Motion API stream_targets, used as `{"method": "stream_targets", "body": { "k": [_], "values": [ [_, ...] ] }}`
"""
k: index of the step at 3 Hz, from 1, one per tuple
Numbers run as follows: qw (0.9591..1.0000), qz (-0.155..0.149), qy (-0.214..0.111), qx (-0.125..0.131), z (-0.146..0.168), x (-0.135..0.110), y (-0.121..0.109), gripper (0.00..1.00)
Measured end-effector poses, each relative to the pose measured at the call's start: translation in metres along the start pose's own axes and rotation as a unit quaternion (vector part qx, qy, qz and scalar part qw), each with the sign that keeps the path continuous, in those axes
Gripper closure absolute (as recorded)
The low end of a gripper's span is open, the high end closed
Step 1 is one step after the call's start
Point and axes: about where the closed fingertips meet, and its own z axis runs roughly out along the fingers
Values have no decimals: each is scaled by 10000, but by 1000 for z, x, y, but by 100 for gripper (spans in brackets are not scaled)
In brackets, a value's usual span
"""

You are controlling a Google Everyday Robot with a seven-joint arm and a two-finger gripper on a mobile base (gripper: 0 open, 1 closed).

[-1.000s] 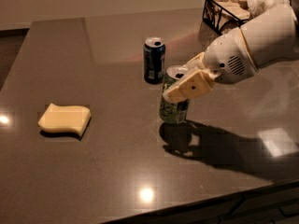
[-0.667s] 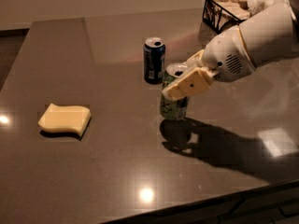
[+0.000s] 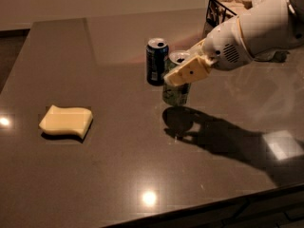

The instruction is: Knock green can over

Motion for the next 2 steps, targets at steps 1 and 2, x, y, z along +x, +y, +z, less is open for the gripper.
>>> {"method": "stream_targets", "body": {
  "k": [1, 2],
  "values": [
    [9986, 17, 522, 52, 4, -4, -6, 100],
    [9919, 109, 1268, -21, 11, 7, -7, 100]
  ]
}}
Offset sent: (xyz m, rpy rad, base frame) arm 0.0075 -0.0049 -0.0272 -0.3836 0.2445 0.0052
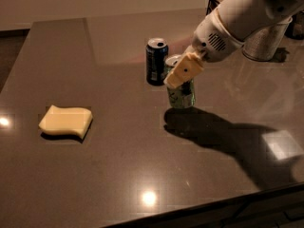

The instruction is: Knock green can over

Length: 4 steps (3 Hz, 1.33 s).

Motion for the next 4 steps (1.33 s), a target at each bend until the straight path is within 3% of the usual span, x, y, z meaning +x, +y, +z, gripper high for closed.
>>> {"method": "stream_targets", "body": {
  "k": [1, 2, 4],
  "values": [
    [9975, 30, 697, -139, 11, 9, -1, 100],
    [9924, 27, 1211, -190, 23, 15, -4, 82],
    [9784, -154, 2046, -247, 45, 17, 0, 35]
  ]
}}
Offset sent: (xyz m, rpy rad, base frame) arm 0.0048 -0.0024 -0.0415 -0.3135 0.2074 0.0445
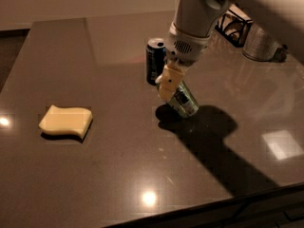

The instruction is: Knock green can over

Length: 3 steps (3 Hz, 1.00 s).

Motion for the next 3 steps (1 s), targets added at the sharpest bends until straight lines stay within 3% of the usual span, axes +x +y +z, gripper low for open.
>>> {"method": "stream_targets", "body": {
  "k": [1, 2, 3],
  "values": [
    [9994, -175, 294, -104, 12, -4, 6, 12],
    [9991, -263, 322, -49, 22, -8, 7, 0],
    [9991, -263, 321, -49, 22, -8, 7, 0]
  ]
}}
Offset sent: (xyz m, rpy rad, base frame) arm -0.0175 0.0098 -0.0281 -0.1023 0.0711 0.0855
